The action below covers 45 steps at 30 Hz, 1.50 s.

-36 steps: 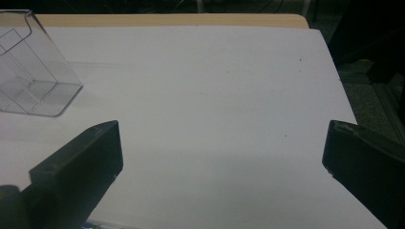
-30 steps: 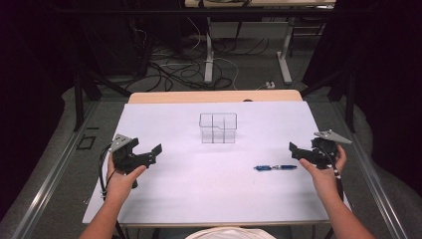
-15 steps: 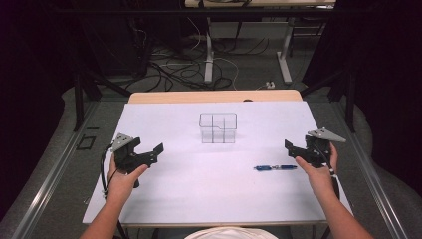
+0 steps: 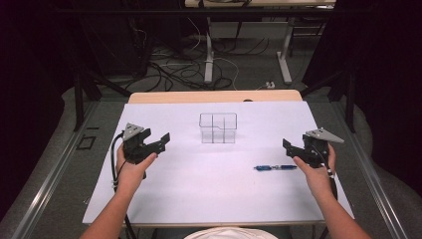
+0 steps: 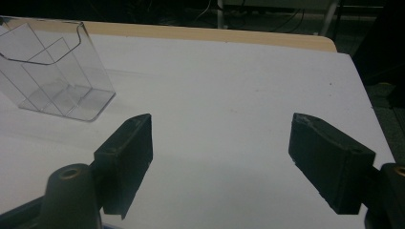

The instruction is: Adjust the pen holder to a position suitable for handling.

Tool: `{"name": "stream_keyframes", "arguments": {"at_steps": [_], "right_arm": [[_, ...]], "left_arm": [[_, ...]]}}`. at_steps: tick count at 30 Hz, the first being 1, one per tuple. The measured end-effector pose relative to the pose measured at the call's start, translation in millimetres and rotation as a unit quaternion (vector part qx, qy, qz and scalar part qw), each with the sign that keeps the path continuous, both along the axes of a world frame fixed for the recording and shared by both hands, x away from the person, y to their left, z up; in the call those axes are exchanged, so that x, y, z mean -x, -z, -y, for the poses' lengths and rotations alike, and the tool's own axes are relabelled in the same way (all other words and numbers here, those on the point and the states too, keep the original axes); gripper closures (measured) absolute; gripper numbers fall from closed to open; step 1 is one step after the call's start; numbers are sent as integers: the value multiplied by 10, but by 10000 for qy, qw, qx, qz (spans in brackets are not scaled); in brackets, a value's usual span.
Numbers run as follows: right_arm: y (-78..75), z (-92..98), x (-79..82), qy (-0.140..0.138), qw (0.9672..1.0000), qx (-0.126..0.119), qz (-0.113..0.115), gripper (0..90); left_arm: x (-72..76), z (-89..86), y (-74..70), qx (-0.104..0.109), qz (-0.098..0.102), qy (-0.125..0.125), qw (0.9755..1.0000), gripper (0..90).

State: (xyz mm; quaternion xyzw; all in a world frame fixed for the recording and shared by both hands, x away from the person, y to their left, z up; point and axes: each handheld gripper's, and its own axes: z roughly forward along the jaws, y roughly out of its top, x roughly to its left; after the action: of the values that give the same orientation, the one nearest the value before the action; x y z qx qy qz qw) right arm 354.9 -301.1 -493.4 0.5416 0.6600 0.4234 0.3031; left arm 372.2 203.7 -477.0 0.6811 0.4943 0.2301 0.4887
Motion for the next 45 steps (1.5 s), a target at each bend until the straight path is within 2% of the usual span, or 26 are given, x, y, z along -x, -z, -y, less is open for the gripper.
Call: {"name": "stream_keyframes", "arguments": {"at_steps": [2,3,4,9,15,18,20,27,30,31,32,33,34,35,36,37,38,40,41,43,45], "right_arm": [[-4,-2,8,50,10000,-38,-55,227],[-6,14,9,33,10000,35,-60,226],[9,11,7,65,10000,-23,23,226],[-5,47,29,27,10000,-30,33,226],[0,96,34,99,9999,-43,71,226],[4,108,33,137,9999,-89,51,226],[1,113,33,125,9999,-83,4,226],[17,119,21,102,9999,-42,48,229],[28,99,12,96,9999,-63,85,231],[26,98,16,60,10000,-57,33,231],[26,98,16,60,10000,-57,33,231],[28,88,16,63,10000,-68,12,234],[29,84,17,70,9999,-95,-1,234],[26,83,19,86,9999,-87,-42,235],[31,81,16,85,9999,-101,-12,235],[28,83,18,84,9999,-79,-37,235],[36,83,11,56,9999,-106,7,236],[40,91,8,38,10000,-62,15,236],[40,91,8,38,10000,-62,15,236],[43,92,12,31,10000,-67,-2,236],[44,93,14,56,10000,-67,-14,237]], "left_arm": [[-58,69,-37,-8,6,24,10000,249],[-91,110,-66,-41,-25,33,10000,249],[-121,144,-88,-53,-33,51,10000,265],[-246,308,-173,-28,-68,62,10000,288],[-399,503,-231,-110,-252,54,9996,349],[-465,592,-249,-168,-324,14,9993,415],[-512,645,-261,-57,-477,-6,9988,427],[-669,752,-267,213,-760,3,9969,494],[-733,808,-239,255,-977,-13,9949,530],[-766,845,-223,260,-1088,-15,9937,537],[-766,845,-223,260,-1088,-15,9937,549],[-805,884,-211,311,-1263,3,9915,561],[-805,884,-211,311,-1263,3,9915,571],[-848,925,-202,385,-1424,16,9891,586],[-848,925,-202,385,-1424,16,9891,603],[-871,946,-202,438,-1527,24,9873,609],[-899,970,-196,415,-1556,-23,9869,628],[-941,1001,-189,438,-1689,-35,9846,651],[-969,1022,-179,507,-1791,-50,9825,651],[-1009,1043,-160,563,-1895,-62,9803,671],[-1042,1050,-141,528,-1992,-39,9785,681]]}}
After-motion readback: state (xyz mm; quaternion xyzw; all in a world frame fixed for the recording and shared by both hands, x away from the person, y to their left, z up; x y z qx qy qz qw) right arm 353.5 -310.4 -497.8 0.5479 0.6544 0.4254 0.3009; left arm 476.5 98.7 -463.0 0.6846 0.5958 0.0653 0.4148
